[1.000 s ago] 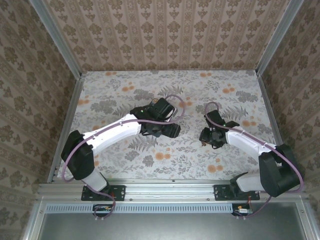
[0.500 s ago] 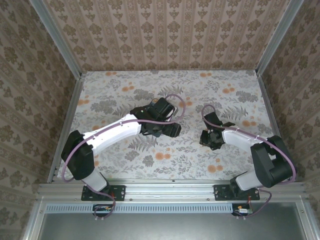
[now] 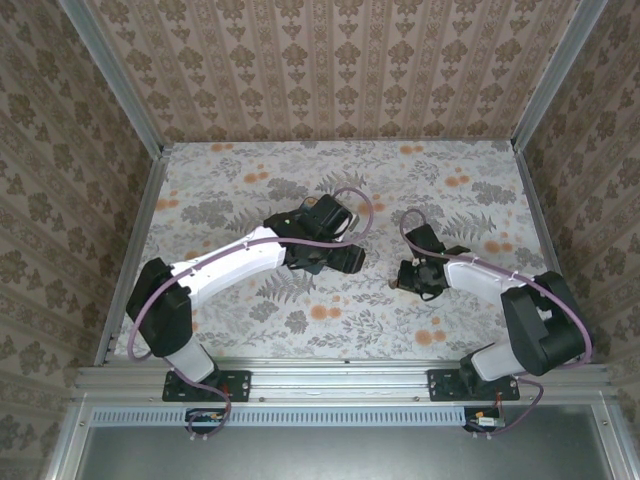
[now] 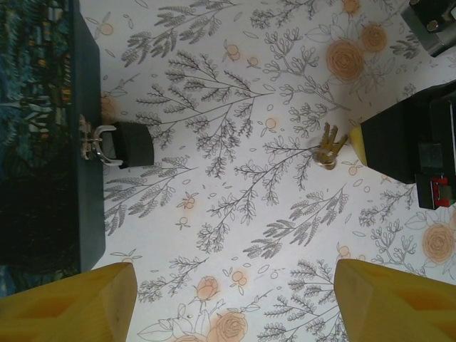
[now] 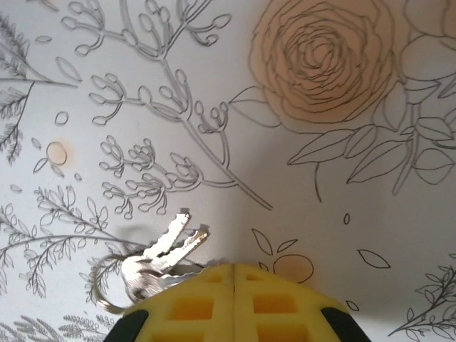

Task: Unlock a padlock with a key

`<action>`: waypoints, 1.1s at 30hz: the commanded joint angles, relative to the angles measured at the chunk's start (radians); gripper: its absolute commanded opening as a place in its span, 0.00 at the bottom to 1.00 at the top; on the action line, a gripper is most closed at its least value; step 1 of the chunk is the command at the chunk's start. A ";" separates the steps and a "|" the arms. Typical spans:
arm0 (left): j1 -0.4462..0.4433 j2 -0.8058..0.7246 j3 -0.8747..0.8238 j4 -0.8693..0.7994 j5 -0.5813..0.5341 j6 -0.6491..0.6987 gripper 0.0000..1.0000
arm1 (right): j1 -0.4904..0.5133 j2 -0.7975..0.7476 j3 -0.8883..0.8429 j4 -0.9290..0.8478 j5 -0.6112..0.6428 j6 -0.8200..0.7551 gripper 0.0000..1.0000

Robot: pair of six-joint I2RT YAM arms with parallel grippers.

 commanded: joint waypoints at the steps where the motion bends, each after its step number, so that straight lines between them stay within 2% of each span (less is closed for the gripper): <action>1: -0.009 0.013 0.004 0.020 0.056 -0.018 0.74 | 0.003 -0.091 -0.029 0.012 -0.044 -0.063 0.00; 7: -0.006 0.017 -0.032 0.070 0.092 -0.062 0.74 | -0.011 -0.096 -0.026 0.004 -0.061 -0.076 0.00; 9: -0.007 0.010 -0.036 0.071 0.089 -0.062 0.74 | -0.011 -0.081 -0.007 -0.014 -0.066 -0.047 0.09; 13: -0.002 0.013 -0.034 0.063 0.084 -0.050 0.74 | -0.005 -0.012 0.008 0.033 -0.104 0.072 0.34; 15: -0.001 0.013 -0.032 0.060 0.084 -0.045 0.74 | 0.003 0.028 0.022 0.039 -0.091 0.116 0.39; 20: 0.002 -0.007 -0.042 0.053 0.070 -0.037 0.74 | 0.017 0.083 0.064 -0.018 -0.040 0.269 0.39; 27: 0.022 -0.027 -0.061 0.064 0.083 -0.020 0.74 | 0.057 0.030 0.069 -0.059 0.048 0.582 0.39; 33: 0.038 -0.043 -0.071 0.066 0.091 0.001 0.74 | 0.098 -0.029 0.122 -0.113 0.122 0.788 0.48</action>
